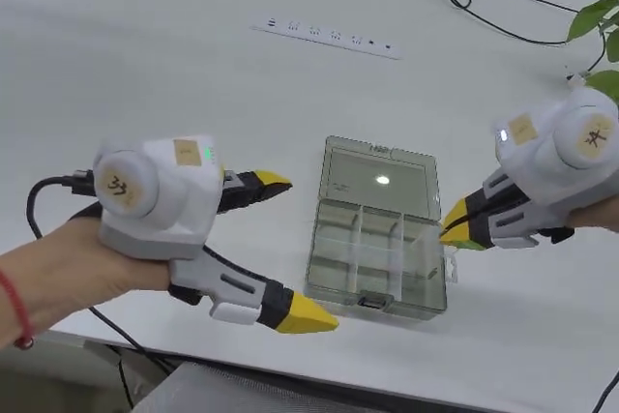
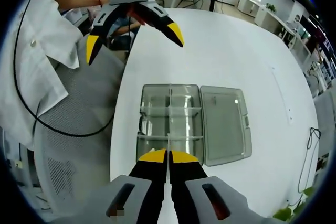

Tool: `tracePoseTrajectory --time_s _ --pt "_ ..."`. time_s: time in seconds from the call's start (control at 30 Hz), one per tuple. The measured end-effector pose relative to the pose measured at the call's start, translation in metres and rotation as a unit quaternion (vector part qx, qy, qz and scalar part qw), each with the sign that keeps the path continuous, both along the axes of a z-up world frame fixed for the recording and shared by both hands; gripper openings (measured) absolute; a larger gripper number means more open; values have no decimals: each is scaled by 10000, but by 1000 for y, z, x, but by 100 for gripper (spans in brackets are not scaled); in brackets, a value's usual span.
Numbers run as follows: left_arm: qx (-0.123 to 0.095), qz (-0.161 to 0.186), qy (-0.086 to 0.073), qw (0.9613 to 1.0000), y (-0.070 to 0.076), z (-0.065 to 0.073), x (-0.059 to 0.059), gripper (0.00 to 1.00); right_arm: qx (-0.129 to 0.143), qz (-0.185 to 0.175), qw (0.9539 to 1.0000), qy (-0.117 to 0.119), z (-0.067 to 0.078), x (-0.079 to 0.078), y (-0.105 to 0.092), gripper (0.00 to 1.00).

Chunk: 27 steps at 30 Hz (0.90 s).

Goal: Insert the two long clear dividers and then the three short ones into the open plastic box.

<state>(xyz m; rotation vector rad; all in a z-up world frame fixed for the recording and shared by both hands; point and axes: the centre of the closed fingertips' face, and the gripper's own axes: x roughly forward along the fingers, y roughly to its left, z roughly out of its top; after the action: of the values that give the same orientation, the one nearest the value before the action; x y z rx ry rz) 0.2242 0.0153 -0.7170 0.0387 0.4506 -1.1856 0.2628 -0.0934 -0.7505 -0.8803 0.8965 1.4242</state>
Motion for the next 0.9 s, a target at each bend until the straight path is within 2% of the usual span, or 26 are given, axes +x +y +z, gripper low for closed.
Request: tracePoseTrajectory --time_s 0.4,0.83,0.9 --pt "-82 70 43 9999 0 0 0 100 -89 -27 9999 88 -14 7 -5 3" --pt "-114 58 51 9999 -1 -1 1 100 -129 9 9998 150 -15 4 -3 3" --pt "-110 49 43 9999 -2 0 1 100 -169 23 9998 97 -18 8 -6 3"
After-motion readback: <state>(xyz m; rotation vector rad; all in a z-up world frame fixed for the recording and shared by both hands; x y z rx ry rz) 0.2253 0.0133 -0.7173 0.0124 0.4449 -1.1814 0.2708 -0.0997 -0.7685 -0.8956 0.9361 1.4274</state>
